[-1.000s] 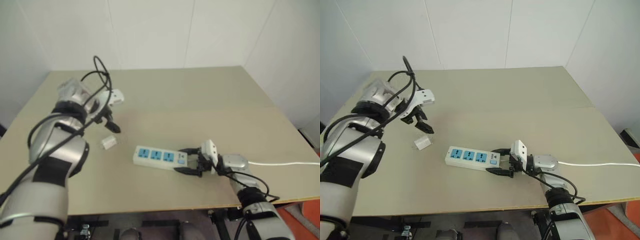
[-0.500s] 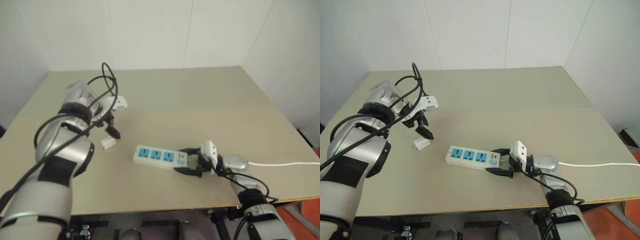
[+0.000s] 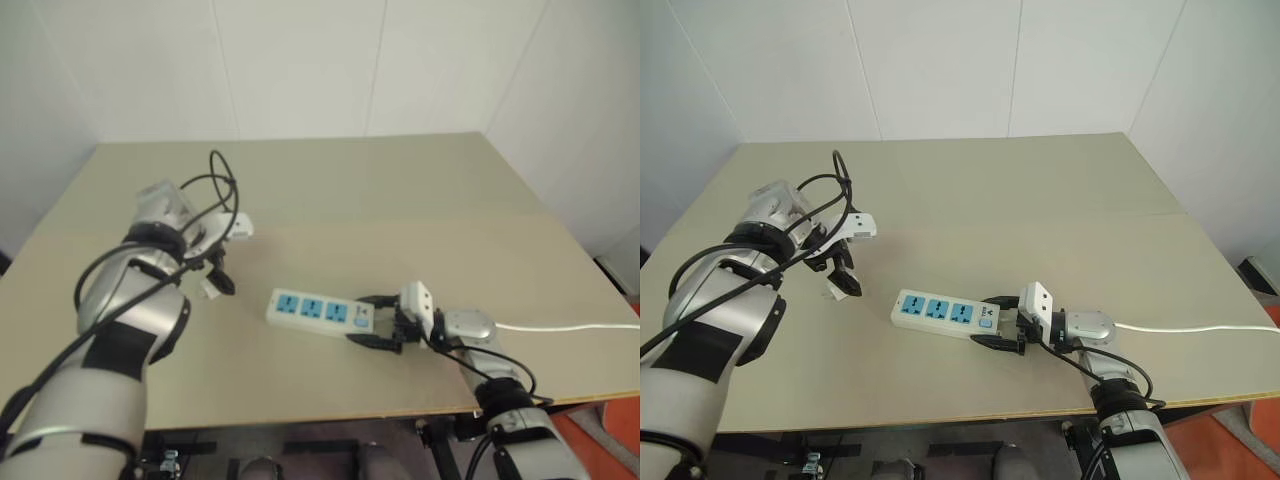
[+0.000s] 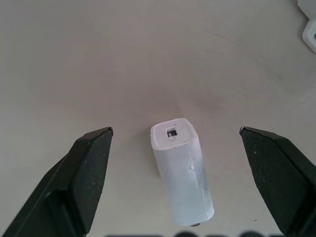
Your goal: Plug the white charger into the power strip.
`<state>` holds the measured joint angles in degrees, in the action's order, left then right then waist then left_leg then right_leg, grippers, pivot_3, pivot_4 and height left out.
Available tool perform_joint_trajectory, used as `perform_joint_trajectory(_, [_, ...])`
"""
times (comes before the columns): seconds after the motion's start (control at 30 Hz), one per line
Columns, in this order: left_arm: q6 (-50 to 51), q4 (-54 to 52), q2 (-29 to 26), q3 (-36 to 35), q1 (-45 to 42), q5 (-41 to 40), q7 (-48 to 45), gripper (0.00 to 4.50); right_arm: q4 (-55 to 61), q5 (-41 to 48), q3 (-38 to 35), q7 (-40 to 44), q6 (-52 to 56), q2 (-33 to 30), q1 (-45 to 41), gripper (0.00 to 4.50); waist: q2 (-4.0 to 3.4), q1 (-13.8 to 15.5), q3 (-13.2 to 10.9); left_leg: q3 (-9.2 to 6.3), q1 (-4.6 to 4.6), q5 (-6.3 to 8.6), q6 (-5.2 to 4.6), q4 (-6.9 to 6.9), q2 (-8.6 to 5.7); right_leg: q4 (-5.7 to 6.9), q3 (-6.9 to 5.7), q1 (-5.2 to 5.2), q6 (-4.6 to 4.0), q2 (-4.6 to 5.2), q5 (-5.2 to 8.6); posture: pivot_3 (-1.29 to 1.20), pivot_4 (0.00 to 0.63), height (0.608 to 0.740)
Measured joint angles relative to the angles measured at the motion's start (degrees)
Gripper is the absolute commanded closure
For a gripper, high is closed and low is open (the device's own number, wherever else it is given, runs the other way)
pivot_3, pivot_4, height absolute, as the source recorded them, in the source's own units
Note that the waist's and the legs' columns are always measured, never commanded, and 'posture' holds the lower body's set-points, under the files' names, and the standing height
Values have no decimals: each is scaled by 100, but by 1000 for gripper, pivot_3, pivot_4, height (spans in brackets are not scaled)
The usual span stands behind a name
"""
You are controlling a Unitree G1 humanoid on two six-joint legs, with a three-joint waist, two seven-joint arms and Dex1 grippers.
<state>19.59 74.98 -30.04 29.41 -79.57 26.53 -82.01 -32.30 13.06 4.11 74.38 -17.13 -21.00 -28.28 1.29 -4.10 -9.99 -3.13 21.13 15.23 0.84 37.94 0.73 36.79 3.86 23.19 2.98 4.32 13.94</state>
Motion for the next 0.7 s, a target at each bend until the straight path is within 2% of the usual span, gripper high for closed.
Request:
perform_joint_trajectory(0.13, [28,1,65,-5,0,39,39,0,0,-1,0,-12,-1,-2,6,1095,0,2,0,0,-1,0,0,0,0,0,0,-1,0,0,0,0,150,740])
perform_joint_trajectory(0.2, [73,8,107,-8,2,44,12,393,1,-2,0,-17,-2,-2,7,1095,0,1,0,0,-1,0,0,1,0,1,0,-2,0,0,0,0,150,740])
perform_joint_trajectory(0.27, [194,14,146,-6,6,63,4,884,0,-8,0,-20,-3,-3,8,1095,0,0,0,0,-1,0,0,1,0,1,0,-2,0,0,0,0,150,740])
perform_joint_trajectory(0.53, [313,37,179,56,158,207,158,3486,0,-50,-1,-95,-14,-8,7,1095,1,5,1,0,-4,0,0,2,-1,3,0,-4,0,1,0,0,150,740])
perform_joint_trajectory(0.7, [314,37,213,48,159,246,293,3490,-9,-50,-1,-140,-16,-8,7,1095,1,8,2,0,-6,0,0,3,-1,9,0,-6,0,1,0,0,150,740])
